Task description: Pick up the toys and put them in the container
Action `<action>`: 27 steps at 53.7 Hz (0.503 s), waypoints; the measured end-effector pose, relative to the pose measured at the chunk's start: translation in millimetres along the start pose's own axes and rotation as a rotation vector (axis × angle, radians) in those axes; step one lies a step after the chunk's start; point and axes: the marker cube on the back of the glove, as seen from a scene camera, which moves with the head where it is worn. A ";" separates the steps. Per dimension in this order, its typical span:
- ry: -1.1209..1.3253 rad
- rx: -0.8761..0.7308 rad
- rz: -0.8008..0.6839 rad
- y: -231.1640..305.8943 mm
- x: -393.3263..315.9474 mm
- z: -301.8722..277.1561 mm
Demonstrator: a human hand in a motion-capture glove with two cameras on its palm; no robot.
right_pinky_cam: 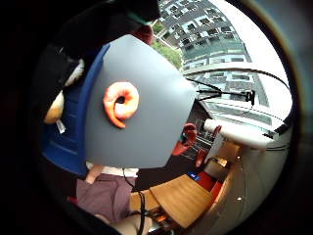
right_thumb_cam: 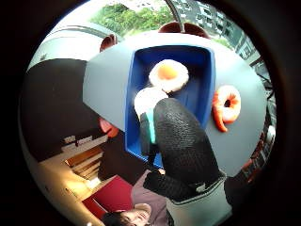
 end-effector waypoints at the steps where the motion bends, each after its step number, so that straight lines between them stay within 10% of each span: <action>1: -0.008 -0.001 0.017 -1.0 6.7 4.4; 27: -0.075 -0.176 0.034 -41.7 67.1 210.2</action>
